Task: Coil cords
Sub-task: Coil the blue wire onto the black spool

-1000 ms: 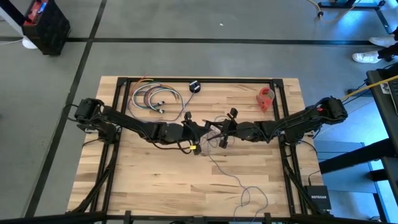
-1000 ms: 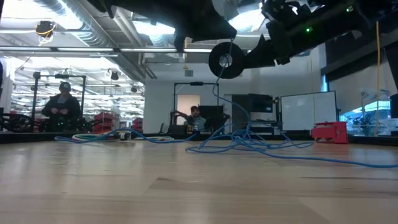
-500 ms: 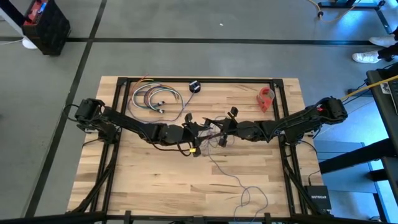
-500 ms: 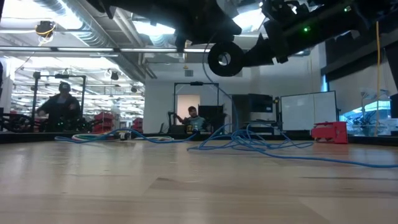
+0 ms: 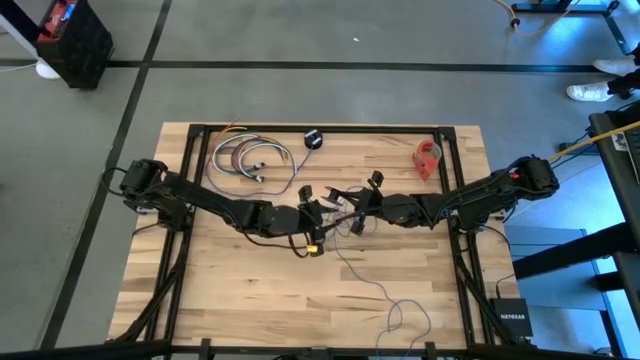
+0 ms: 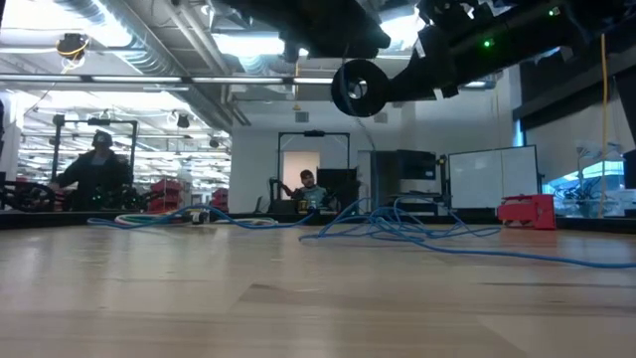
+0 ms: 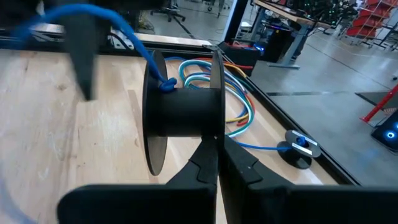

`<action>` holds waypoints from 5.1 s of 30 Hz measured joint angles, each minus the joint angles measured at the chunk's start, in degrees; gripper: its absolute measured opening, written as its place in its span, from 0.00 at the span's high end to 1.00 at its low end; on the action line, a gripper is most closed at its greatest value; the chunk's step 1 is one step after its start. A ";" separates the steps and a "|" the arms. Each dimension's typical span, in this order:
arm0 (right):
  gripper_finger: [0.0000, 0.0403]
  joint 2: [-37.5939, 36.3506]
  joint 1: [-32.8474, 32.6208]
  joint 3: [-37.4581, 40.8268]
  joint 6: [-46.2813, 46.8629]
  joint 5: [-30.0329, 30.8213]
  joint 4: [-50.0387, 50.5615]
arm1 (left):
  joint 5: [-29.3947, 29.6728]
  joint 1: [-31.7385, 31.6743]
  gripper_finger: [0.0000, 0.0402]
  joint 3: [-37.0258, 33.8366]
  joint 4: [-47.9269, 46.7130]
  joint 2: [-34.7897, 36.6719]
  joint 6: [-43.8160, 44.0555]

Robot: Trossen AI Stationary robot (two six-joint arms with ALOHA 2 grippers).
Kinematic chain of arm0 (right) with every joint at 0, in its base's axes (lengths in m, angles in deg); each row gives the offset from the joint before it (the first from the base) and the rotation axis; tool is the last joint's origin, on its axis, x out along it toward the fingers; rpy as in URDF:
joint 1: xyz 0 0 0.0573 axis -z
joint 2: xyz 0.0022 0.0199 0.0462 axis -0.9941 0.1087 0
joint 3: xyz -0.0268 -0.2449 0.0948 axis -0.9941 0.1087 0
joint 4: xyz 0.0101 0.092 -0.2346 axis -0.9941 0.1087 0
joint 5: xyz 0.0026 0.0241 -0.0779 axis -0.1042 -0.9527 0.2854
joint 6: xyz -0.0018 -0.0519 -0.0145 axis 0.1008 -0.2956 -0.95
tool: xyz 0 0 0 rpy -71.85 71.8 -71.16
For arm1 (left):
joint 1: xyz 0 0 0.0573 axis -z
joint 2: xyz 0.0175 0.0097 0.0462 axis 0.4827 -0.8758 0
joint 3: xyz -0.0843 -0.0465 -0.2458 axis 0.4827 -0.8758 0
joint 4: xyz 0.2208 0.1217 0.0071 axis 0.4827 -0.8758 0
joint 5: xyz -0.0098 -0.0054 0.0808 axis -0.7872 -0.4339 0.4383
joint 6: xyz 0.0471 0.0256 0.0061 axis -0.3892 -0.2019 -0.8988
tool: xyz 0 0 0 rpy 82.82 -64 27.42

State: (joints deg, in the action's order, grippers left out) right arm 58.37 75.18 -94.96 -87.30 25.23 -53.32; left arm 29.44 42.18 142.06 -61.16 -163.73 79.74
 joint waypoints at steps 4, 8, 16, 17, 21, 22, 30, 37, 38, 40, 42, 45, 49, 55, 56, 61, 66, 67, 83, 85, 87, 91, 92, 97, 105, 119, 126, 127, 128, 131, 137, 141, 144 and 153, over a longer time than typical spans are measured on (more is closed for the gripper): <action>0.99 -0.02 -0.01 -0.04 0.21 -0.55 2.07 | 5.89 2.27 0.66 4.43 -16.37 1.31 0.93; 0.99 -0.02 -0.02 -0.04 1.52 -1.10 3.03 | 8.08 3.68 0.67 5.89 -20.03 1.48 0.90; 0.99 -0.02 -0.03 -0.04 1.55 -2.87 4.10 | 8.24 4.81 0.67 6.75 -18.89 1.41 0.81; 0.99 -0.02 -0.02 -0.04 1.53 -2.86 4.23 | 7.94 5.07 0.67 7.06 -15.67 1.41 -0.19; 0.99 -0.02 -0.02 -0.04 1.36 -2.98 1.71 | 5.71 4.78 0.67 6.78 -6.63 0.86 -3.73; 0.99 -0.02 -0.02 -0.04 1.37 -3.37 1.25 | 5.57 4.38 0.67 6.70 -6.59 0.20 -3.79; 0.99 -0.02 -0.02 -0.04 1.13 -3.96 -0.77 | -4.39 0.44 0.67 6.86 -6.21 -6.77 0.92; 0.99 -0.03 -0.02 -0.04 0.90 -3.97 -0.43 | -4.23 0.05 0.67 11.13 -24.14 -5.72 5.83; 0.99 -0.03 -0.02 -0.04 0.70 -3.96 -0.38 | -4.31 0.60 0.67 12.30 -27.18 -5.21 6.60; 0.99 -0.04 -0.02 -0.04 -0.02 -3.98 -0.37 | -4.31 1.87 0.67 14.24 -33.30 -3.94 8.97; 0.99 -0.04 -0.02 -0.05 -0.20 -3.96 -0.40 | -3.07 2.99 0.67 14.80 -37.12 -3.10 10.71; 0.99 -0.04 -0.02 -0.04 -0.20 -3.98 -0.47 | 2.60 4.29 0.67 14.81 -39.13 -2.55 12.14; 0.99 -0.04 -0.02 -0.04 -0.19 -3.97 -0.59 | 5.89 4.28 0.67 14.83 -43.90 -2.37 16.14; 0.99 -0.04 -0.02 -0.04 -0.19 -3.96 -0.84 | 6.24 2.26 0.67 14.81 -48.82 -2.37 21.07; 0.99 -0.04 -0.02 -0.04 -0.21 -3.96 -0.97 | 6.43 1.97 0.67 14.81 -48.80 -2.37 21.17; 0.99 -0.04 -0.02 -0.04 -0.28 -3.87 -1.16 | 7.30 0.85 0.67 14.08 -50.85 -2.37 23.02; 0.99 -0.04 -0.02 -0.04 -1.04 -2.34 -1.00 | 7.45 0.46 0.67 12.60 -50.91 -2.39 21.82; 0.99 -0.04 -0.02 -0.04 -1.39 -2.19 -0.94 | 7.45 0.47 0.67 12.60 -50.77 -2.39 20.97; 0.99 -0.04 -0.02 -0.04 -1.51 -1.46 -1.10 | 6.05 0.24 0.60 8.62 -38.15 -0.97 17.83; 0.99 -0.04 -0.02 -0.04 -1.66 -0.95 -1.68 | 4.48 0.17 0.56 8.64 -36.48 -0.97 17.81; 0.99 -0.04 -0.02 -0.04 -1.68 -0.90 -1.87 | 4.43 0.00 0.54 8.64 -36.40 -0.97 17.33; 0.99 -0.04 -0.02 -0.04 -1.93 -0.87 -1.85 | 4.39 -0.09 0.50 9.38 -38.10 -0.43 15.11; 0.99 -0.04 -0.02 -0.04 -2.36 -0.89 -1.93 | 4.38 -0.08 0.50 10.03 -38.75 0.22 15.02; 0.99 -0.04 -0.02 -1.85 -5.50 -0.87 -2.55 | 7.79 -0.08 0.50 13.27 -42.73 4.12 14.62; 0.99 -0.07 0.15 -6.05 -10.54 -0.15 -0.91 | 12.54 1.67 0.51 8.78 -43.23 6.83 19.20; 0.99 -0.04 1.86 -6.01 -7.56 -0.12 5.25 | 11.73 0.84 0.52 4.93 -44.90 10.28 21.16; 0.99 -0.04 1.84 -5.97 -7.43 -0.96 6.74 | 11.57 3.03 0.52 3.94 -44.19 10.16 20.86; 0.99 -0.04 1.84 -5.97 -7.45 -0.96 6.65 | 11.59 3.03 0.52 3.92 -44.04 10.16 20.67; 0.99 -0.04 1.84 -5.97 -7.45 -0.96 6.55 | 11.64 2.98 0.52 3.92 -43.78 10.16 20.44; 0.99 -0.04 1.84 -5.97 -7.49 -0.96 6.68 | 11.68 2.71 0.52 3.92 -43.20 10.16 19.81; 0.99 -0.04 1.84 -5.97 -7.63 -0.98 7.08 | 11.69 2.41 0.52 3.60 -42.03 10.16 17.62; 0.99 -0.04 1.86 -5.97 -7.65 -0.96 7.44 | 11.75 2.38 0.52 1.96 -37.41 10.16 13.86; 0.99 -0.04 1.86 -5.97 -7.67 -1.06 7.91 | 11.64 2.21 0.52 0.40 -33.82 10.16 10.18; 0.99 -0.04 1.84 -5.97 -8.11 -5.82 7.83 | 8.32 1.73 0.52 -1.26 -27.97 10.66 5.44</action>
State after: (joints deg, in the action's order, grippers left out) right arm 58.33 77.02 -100.93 -95.41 19.42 -45.48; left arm 37.76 43.91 140.80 -89.12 -153.07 85.18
